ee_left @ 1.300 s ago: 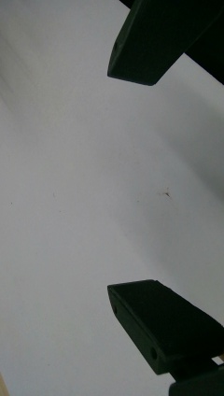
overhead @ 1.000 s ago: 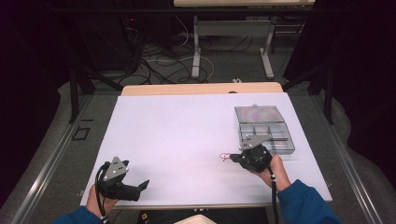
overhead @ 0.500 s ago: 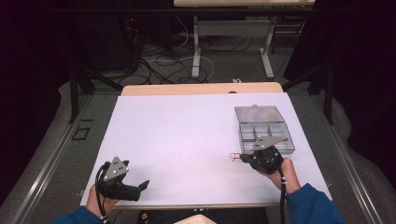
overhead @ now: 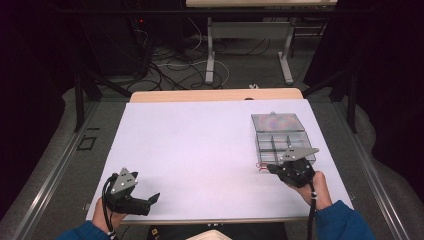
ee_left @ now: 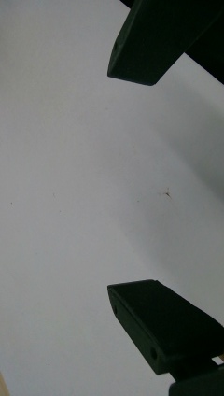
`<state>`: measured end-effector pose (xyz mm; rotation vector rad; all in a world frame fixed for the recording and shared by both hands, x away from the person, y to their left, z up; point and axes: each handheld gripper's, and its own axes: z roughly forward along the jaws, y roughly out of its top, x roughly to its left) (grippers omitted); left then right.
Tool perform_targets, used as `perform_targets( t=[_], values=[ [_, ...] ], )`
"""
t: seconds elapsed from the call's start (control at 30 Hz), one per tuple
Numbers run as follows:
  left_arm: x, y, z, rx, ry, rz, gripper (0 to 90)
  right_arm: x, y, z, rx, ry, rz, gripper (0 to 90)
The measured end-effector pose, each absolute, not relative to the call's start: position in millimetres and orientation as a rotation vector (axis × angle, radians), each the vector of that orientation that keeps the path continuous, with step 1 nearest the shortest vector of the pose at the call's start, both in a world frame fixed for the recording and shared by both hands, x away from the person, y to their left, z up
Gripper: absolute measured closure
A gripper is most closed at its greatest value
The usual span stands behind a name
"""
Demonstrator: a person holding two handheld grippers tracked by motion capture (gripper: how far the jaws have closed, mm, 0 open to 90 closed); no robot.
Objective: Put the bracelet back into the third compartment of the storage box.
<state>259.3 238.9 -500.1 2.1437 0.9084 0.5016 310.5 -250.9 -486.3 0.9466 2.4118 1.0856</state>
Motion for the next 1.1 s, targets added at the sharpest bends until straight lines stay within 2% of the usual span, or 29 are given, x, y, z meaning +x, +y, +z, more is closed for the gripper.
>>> perform_targets(
  t=[1.1],
  values=[
    [259.3, 238.6, -500.2, 2.142, 0.907, 0.502, 0.2, 311.5, -286.9, -480.1, 1.078, 2.283, 1.074, 90.0]
  ],
)
